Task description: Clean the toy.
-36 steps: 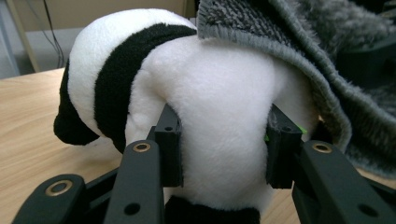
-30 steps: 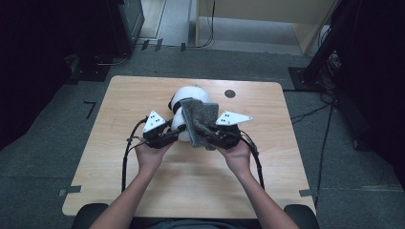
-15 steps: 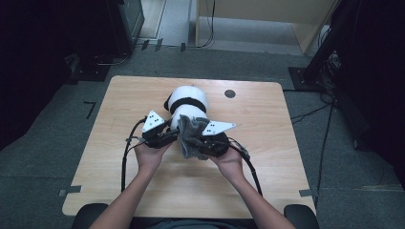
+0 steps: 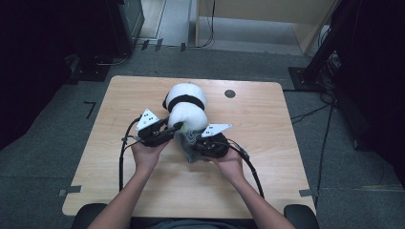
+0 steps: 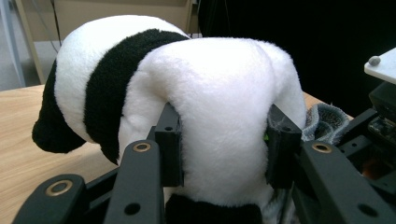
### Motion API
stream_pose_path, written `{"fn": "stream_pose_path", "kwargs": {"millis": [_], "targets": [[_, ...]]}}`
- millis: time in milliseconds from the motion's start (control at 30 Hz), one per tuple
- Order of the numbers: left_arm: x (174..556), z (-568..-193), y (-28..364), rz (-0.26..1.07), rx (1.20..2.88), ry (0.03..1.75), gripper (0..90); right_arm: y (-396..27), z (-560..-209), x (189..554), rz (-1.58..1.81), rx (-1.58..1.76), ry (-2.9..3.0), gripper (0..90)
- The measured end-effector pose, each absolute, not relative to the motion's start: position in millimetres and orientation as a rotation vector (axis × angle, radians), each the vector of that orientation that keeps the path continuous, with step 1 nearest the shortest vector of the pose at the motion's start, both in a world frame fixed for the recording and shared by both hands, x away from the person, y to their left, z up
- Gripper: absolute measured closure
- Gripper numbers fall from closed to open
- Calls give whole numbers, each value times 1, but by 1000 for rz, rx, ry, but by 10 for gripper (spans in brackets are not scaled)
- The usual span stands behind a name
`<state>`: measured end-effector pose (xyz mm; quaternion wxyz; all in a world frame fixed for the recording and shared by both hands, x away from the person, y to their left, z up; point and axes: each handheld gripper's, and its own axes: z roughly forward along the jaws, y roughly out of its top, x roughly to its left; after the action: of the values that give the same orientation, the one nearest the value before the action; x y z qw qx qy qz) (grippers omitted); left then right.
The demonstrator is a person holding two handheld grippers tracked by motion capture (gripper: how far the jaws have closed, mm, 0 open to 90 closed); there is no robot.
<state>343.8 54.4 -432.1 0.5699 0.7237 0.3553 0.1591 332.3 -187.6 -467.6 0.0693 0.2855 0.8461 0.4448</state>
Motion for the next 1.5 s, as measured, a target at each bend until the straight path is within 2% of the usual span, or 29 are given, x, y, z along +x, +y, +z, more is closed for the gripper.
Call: {"fn": "stream_pose_path", "kwargs": {"millis": [500, 900, 1167, 1500], "targets": [[343, -434, 62, 349, 1690, 834, 579, -233, -466, 351, 1348, 1080, 2450, 789], [341, -436, 56, 355, 1717, 810, 580, -272, -434, 353, 1558, 1188, 2225, 790], [339, -439, 48, 361, 1742, 798, 581, -254, -398, 335, 1700, 1024, 2202, 790], [334, -440, 40, 371, 1748, 784, 583, -211, -405, 324, 1673, 908, 2331, 790]]}}
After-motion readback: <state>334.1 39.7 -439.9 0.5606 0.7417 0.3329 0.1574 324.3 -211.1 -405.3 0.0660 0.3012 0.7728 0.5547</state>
